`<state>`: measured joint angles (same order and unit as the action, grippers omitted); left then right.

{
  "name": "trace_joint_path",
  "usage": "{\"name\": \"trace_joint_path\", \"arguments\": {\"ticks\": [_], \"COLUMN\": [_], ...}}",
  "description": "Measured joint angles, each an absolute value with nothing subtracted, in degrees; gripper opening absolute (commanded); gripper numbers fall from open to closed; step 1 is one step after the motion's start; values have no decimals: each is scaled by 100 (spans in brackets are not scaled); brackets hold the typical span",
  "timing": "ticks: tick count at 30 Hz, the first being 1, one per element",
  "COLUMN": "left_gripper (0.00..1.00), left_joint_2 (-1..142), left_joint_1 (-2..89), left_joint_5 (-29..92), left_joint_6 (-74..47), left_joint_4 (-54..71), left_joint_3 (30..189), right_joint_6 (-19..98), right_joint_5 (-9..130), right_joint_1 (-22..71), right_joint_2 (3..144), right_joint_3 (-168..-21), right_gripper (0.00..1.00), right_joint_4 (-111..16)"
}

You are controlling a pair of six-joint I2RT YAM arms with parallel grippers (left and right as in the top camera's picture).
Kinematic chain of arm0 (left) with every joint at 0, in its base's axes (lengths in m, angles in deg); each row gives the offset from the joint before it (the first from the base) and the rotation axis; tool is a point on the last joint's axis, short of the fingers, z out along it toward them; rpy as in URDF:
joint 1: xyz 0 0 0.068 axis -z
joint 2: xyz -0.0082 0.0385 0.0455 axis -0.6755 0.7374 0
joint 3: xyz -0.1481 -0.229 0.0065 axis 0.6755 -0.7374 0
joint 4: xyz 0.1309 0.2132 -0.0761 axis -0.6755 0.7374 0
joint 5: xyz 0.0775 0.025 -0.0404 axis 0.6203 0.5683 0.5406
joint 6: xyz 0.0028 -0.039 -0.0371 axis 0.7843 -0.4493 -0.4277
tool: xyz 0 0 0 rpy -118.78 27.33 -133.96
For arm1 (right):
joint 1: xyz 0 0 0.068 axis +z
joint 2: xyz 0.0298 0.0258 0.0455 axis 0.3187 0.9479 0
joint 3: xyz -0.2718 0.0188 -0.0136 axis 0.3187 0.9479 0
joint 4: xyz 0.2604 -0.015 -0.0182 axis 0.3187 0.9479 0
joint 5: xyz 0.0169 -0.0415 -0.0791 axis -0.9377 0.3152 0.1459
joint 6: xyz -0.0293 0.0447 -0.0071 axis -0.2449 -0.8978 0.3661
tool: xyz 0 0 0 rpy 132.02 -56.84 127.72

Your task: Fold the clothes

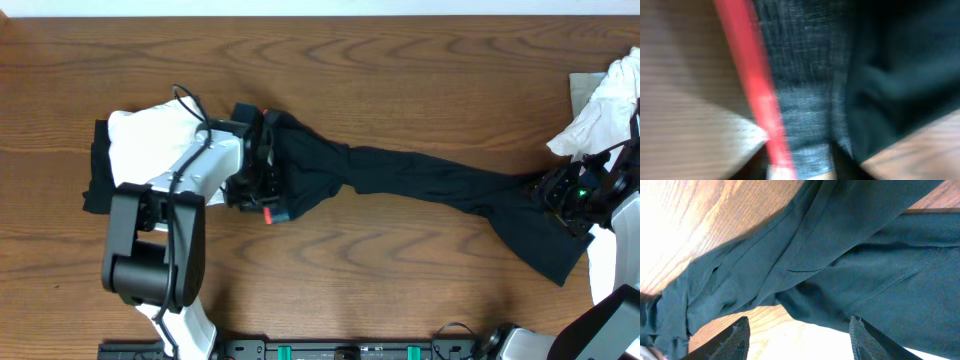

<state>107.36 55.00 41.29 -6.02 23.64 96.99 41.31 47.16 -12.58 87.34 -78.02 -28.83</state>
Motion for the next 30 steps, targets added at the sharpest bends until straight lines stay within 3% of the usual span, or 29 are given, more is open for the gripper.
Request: {"name": "trace_joint_path", "arguments": {"ticks": [12, 21, 30], "left_gripper": [6, 6, 6], "left_joint_2": [10113, 8259, 7993], "left_joint_1": [5450, 5247, 5245], "left_joint_5": [4133, 4227, 4579], "left_joint_6": [-558, -519, -416], "left_joint_4": [3671, 3776, 3940], "left_joint_3": [10510, 12483, 12947], "right_joint_6": [4131, 4131, 4131], "right_joint_5": [4729, 4731, 4794], "right_joint_1": [-1258, -1258, -1258], "right_joint_2": [8734, 8734, 8734], "right_joint_3": [-7802, -7802, -7802], "right_gripper": [61, 61, 61], "right_joint_4": [-2894, -2877, -2763]}}
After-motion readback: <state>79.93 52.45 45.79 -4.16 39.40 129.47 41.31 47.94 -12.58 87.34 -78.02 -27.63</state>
